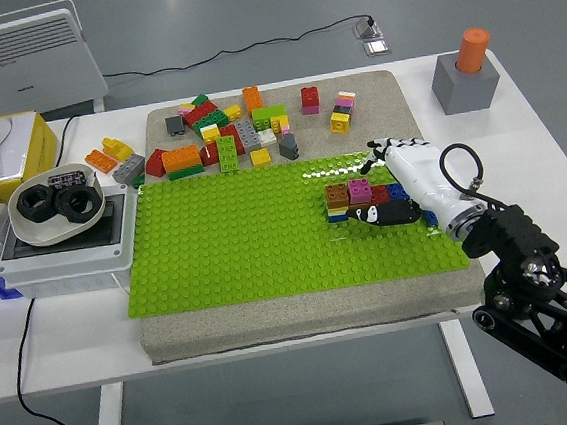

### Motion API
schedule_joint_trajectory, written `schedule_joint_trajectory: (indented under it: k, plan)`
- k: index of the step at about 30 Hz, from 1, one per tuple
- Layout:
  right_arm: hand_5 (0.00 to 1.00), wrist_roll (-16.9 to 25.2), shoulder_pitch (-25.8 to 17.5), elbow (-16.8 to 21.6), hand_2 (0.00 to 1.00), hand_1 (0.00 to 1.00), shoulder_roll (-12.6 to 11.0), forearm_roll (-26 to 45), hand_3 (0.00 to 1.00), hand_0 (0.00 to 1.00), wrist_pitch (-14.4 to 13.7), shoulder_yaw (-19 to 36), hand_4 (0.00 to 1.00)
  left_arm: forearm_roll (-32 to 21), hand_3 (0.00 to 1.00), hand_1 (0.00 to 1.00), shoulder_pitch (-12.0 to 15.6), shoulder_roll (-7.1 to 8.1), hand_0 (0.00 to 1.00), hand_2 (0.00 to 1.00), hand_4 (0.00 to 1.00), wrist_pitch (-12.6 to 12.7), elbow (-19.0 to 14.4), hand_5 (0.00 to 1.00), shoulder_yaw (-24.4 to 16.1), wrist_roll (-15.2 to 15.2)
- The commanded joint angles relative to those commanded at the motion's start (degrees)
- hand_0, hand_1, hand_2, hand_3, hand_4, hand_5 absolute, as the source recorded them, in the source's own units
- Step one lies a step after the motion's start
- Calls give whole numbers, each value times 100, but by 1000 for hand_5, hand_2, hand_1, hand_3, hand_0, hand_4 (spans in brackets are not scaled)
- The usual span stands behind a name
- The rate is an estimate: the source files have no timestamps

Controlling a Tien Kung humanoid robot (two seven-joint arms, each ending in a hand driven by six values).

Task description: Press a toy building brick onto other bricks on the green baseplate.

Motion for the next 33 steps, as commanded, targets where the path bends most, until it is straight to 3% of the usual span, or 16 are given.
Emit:
schedule_joint_trajectory:
  k: [33]
  plan:
    - [550,-2,188,-499,879,857,226,144,570,828,3,-205,921,39,537,728,-15,-9,770,683,545,7,0,612,-25,-6]
